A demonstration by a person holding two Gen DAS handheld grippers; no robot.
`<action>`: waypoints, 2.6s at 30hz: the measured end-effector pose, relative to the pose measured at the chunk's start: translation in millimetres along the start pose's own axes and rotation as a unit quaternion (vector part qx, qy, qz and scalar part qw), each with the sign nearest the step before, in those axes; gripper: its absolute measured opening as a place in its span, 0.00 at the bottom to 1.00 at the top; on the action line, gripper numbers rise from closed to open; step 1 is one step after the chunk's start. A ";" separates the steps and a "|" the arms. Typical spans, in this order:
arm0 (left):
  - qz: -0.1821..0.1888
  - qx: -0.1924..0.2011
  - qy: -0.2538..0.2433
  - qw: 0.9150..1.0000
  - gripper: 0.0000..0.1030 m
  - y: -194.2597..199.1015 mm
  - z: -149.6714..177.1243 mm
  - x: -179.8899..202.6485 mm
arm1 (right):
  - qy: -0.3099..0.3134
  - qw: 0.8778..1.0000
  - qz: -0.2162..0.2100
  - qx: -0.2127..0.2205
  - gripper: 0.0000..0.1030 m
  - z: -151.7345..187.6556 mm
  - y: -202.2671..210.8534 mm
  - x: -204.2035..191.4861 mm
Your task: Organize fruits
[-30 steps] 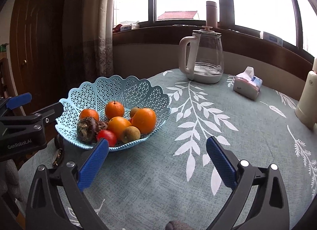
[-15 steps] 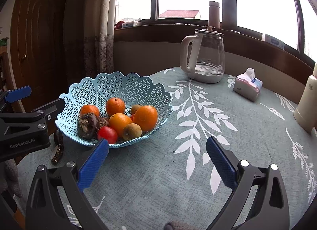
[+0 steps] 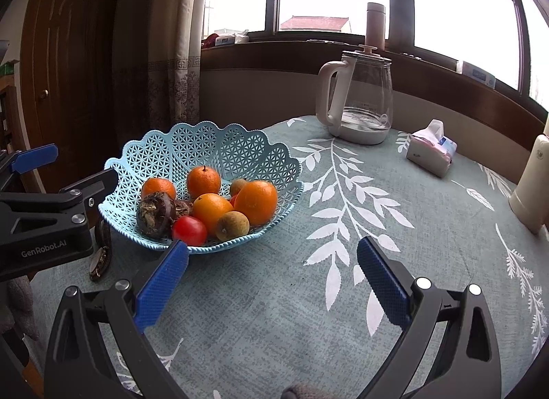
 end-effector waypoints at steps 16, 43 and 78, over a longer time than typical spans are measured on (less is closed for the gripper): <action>0.001 -0.001 -0.004 1.000 0.97 -1.3 1.3 1.4 | 0.002 1.000 -0.001 0.001 0.95 0.2 0.9 -1.5; -0.001 -0.005 -0.014 1.000 0.97 -4.3 5.2 5.0 | 0.004 1.000 -0.003 0.002 0.95 -0.8 1.8 -5.2; -0.001 -0.009 -0.018 1.000 0.97 -8.5 12.9 8.3 | -0.025 0.999 -0.032 -0.007 0.95 3.8 -3.2 0.6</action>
Point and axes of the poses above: each gripper's, at about its wrist camera, not at the fingertips, and y roughly against the way its jaws point, x to its right, z to its underside, the point moved 10 cm from there along -y, roughly the way its jaws point, and after that the axes turned 9 degrees about y, right-handed, at the moved point
